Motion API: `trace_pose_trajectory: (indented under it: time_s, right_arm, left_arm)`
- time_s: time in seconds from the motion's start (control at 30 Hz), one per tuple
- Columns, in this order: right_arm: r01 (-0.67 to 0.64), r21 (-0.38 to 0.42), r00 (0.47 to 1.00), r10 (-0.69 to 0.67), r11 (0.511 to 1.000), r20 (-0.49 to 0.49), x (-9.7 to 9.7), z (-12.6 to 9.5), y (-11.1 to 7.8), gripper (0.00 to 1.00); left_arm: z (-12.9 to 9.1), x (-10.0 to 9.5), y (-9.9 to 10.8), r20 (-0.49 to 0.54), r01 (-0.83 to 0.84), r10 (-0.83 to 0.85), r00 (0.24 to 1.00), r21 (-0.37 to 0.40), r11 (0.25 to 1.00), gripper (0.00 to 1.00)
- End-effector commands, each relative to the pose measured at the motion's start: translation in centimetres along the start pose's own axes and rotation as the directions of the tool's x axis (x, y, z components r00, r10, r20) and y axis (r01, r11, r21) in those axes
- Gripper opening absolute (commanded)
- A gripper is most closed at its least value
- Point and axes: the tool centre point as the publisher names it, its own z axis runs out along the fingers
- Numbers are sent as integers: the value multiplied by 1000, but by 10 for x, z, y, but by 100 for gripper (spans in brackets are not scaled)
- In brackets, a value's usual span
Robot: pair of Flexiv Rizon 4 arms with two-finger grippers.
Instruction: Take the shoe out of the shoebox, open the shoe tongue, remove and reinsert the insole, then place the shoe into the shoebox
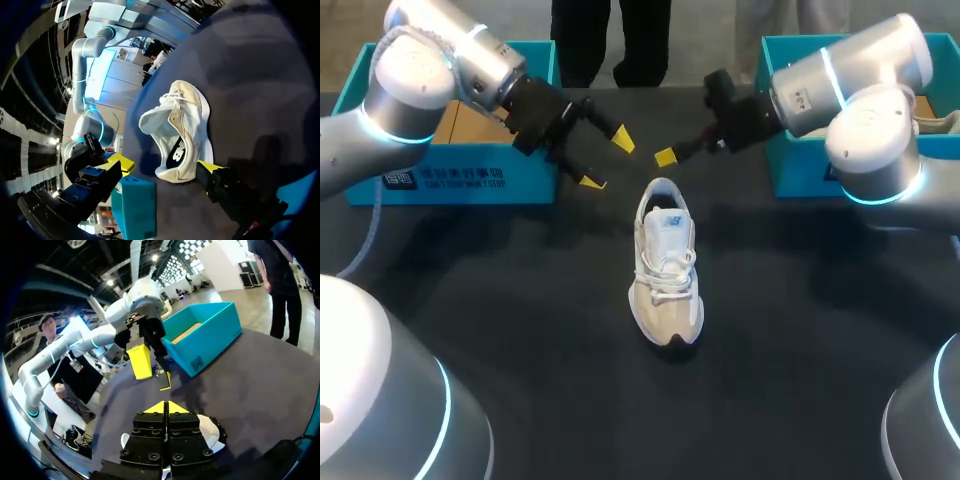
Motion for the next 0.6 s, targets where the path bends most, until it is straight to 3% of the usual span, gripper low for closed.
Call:
trace_pose_trajectory:
  time_s: [0.03,0.33,0.6]
  right_arm:
    - [-18,-3,998,19,1000,67,9,-3,-6,0]
    - [-69,-12,967,70,998,245,17,-13,-11,0]
    - [-58,-34,968,64,998,244,18,-14,-11,0]
  left_arm:
    - [-9,-8,-2,-17,-6,6,1000,-2,1000,100]
    - [-42,-20,-11,-47,-32,32,998,5,999,100]
    - [-78,-20,-15,-42,-30,30,999,-16,999,100]
